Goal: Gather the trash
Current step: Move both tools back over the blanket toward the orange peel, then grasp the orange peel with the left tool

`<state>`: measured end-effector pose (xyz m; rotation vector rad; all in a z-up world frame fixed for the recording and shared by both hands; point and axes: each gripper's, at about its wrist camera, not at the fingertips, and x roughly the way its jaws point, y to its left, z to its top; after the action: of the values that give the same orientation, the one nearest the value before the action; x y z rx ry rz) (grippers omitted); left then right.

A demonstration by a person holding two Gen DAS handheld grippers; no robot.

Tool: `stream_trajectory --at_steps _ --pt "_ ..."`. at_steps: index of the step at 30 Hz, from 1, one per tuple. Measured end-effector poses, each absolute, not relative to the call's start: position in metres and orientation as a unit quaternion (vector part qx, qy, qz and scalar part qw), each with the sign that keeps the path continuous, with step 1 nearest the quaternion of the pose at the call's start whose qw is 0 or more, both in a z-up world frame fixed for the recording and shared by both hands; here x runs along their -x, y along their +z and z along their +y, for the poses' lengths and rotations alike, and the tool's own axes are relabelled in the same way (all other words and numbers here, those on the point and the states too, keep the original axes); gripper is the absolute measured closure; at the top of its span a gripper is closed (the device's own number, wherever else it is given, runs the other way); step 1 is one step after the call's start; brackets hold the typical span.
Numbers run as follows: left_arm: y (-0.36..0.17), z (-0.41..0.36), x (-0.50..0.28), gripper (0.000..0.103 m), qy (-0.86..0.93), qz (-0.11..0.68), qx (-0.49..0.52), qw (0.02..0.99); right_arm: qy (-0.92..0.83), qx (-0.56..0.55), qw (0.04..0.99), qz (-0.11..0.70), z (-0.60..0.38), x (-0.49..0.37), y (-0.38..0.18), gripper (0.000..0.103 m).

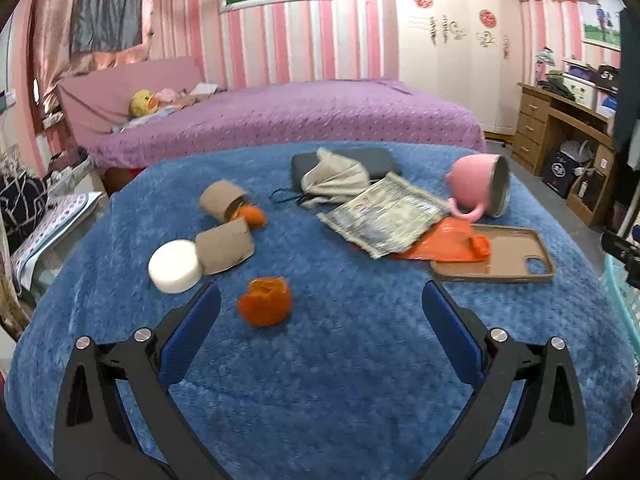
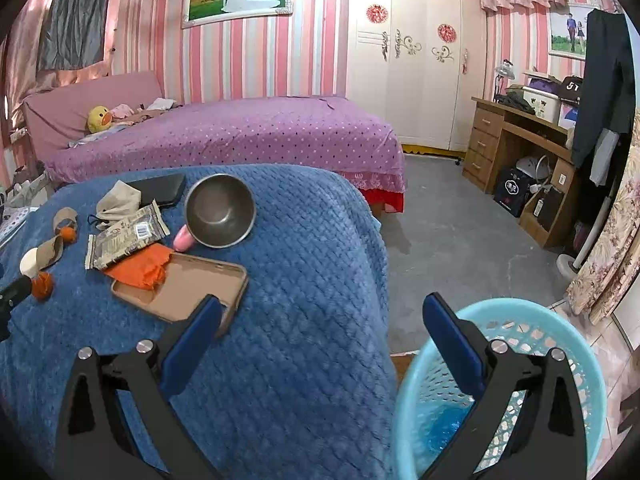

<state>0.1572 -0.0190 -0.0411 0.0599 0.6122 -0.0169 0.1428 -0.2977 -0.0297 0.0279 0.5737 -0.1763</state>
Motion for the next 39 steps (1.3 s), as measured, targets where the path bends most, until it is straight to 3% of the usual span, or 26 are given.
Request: stream_trajectory --at_steps 29,31,34,36,39 --pt "-0.078 0.041 -0.195 0.006 0.019 0.374 0.034 0.927 -0.093 0.002 0.946 0.31 -0.278 -0.175 -0.049 0.005" --pt "-0.081 0.039 -0.2 0.013 0.012 0.383 0.032 0.923 -0.09 -0.002 0.946 0.31 -0.278 -0.178 -0.049 0.005" --pt "-0.086 0.027 -0.207 0.042 0.0 0.398 0.007 0.917 -0.078 -0.001 0.947 0.311 -0.273 -0.181 -0.048 0.005" --pt "-0.088 0.025 -0.211 0.068 -0.009 0.404 0.005 0.915 -0.069 0.004 0.948 0.312 -0.266 -0.184 -0.048 0.005" --pt "-0.086 0.028 -0.212 0.076 -0.013 0.402 0.015 0.915 -0.051 0.01 0.947 0.317 -0.252 -0.19 -0.05 0.005"
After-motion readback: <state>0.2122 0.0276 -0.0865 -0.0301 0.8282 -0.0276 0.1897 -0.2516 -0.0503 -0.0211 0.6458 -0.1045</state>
